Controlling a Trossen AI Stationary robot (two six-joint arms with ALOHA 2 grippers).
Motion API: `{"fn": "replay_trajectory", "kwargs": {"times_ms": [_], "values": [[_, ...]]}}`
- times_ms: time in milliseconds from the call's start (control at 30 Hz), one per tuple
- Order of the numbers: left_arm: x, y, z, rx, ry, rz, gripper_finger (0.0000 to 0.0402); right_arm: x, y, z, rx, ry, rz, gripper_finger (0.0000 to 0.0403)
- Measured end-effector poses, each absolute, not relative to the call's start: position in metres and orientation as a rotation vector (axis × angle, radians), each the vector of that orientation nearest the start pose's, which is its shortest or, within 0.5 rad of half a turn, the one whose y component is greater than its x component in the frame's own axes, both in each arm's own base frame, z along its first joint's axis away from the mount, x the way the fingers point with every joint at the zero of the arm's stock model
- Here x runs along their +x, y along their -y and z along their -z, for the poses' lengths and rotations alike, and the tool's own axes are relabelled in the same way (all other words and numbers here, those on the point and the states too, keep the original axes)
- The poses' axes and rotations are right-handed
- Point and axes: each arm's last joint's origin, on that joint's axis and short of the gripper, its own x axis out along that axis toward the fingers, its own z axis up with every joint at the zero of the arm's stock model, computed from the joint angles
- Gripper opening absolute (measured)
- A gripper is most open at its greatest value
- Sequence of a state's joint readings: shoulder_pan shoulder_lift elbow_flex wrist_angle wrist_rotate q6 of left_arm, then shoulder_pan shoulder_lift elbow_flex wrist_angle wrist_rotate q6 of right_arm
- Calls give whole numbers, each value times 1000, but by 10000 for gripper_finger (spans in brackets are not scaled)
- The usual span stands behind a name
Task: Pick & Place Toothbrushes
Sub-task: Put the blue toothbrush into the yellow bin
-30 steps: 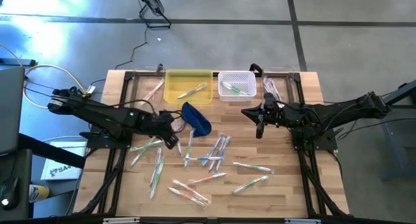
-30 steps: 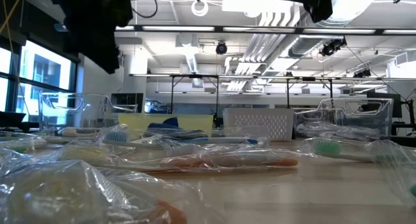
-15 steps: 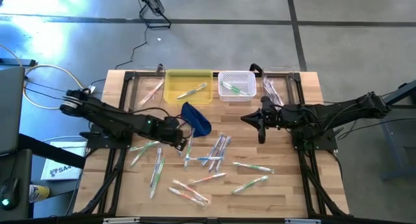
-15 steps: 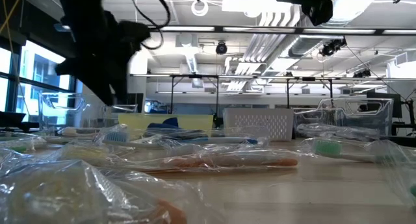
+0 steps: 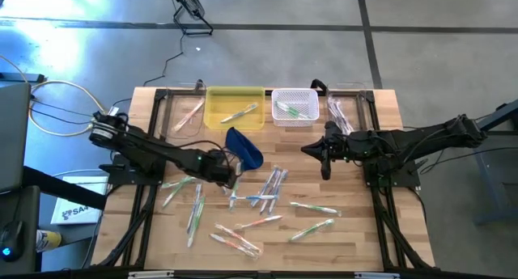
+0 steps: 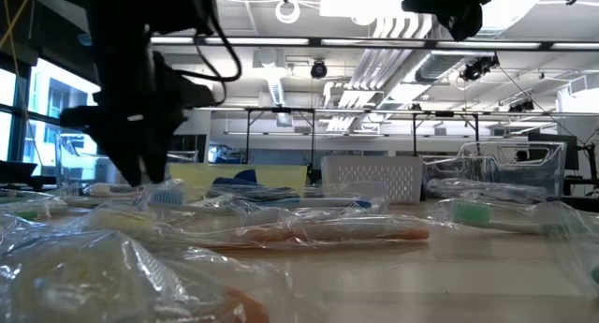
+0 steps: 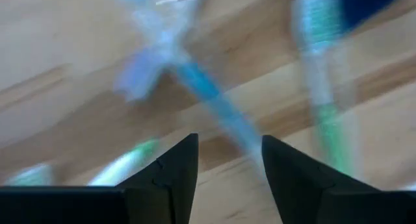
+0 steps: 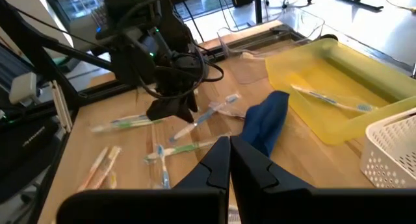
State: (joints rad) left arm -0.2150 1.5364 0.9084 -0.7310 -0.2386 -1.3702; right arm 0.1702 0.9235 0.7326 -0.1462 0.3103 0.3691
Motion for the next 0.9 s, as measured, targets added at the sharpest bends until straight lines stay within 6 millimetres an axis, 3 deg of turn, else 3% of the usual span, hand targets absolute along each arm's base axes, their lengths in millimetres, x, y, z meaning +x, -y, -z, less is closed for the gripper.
{"fn": "replay_trajectory", "kwargs": {"times_ms": [367, 900], "values": [[273, 53, -164, -869, -1018, -868, 164, 200, -25, -292, 276, -328, 204, 3], [274, 53, -161, -861, -1023, -869, 164, 200, -25, -291, 272, -341, 209, 4]]}}
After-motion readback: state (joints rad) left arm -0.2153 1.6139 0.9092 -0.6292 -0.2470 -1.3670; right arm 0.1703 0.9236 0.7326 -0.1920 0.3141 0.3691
